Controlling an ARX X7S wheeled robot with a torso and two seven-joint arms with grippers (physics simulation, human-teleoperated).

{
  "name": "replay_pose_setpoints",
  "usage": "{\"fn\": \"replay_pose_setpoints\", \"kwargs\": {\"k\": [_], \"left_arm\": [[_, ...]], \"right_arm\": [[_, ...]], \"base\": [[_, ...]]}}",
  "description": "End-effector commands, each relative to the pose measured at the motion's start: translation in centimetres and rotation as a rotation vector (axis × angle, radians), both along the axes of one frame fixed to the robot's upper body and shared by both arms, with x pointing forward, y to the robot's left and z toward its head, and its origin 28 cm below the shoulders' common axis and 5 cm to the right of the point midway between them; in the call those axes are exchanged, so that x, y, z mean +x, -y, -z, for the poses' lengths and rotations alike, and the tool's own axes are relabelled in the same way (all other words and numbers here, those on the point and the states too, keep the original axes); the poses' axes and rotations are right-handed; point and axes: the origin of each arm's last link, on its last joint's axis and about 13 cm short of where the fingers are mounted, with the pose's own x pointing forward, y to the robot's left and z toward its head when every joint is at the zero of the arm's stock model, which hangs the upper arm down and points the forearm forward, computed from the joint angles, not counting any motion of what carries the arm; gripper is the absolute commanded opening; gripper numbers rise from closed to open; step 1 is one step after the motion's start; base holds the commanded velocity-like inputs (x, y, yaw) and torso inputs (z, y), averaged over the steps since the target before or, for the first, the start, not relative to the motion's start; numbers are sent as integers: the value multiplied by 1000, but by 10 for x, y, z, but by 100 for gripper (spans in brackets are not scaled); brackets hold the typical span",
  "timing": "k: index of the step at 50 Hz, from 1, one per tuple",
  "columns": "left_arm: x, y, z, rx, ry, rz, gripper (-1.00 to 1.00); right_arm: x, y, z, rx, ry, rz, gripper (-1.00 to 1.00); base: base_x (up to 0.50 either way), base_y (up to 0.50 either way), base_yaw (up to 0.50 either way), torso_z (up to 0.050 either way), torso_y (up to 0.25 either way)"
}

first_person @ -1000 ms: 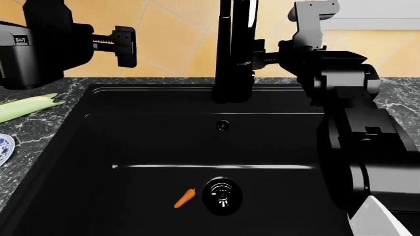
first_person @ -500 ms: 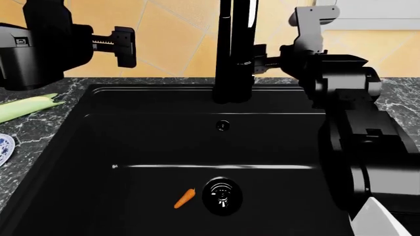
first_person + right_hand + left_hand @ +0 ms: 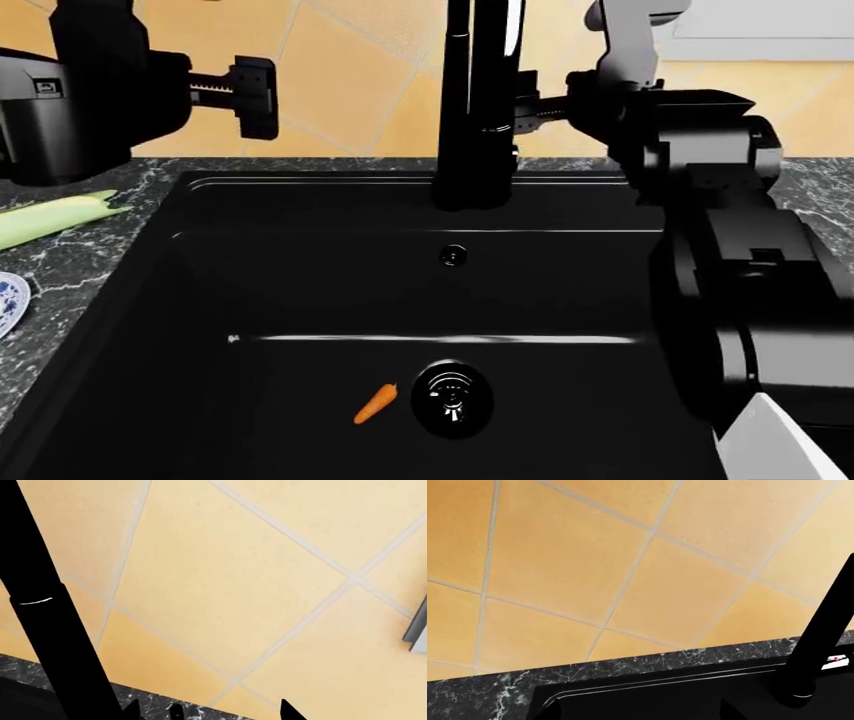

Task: Pick the carrot from the counter and place it in the sink. Then turn on the sink faucet.

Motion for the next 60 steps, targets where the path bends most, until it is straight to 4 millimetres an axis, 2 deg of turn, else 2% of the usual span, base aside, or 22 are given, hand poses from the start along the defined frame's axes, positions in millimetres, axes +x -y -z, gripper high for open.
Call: {"fn": "replay_pose_setpoints", "kwargs": {"k": [1,7,60], "left_arm": [[0,1,1,25,6,5,100],[0,0,0,14,1,9,100],[2,-1,4,5,7,2,100]], "right_arm": [[0,-1,0,-4,1,-12,100],[0,0,3,-3,-6,-4,100],[0,1,0,7,5,5,100]], "base": [[0,0,0,0,-250],[0,0,0,0,-250],[0,0,0,0,-34]]}}
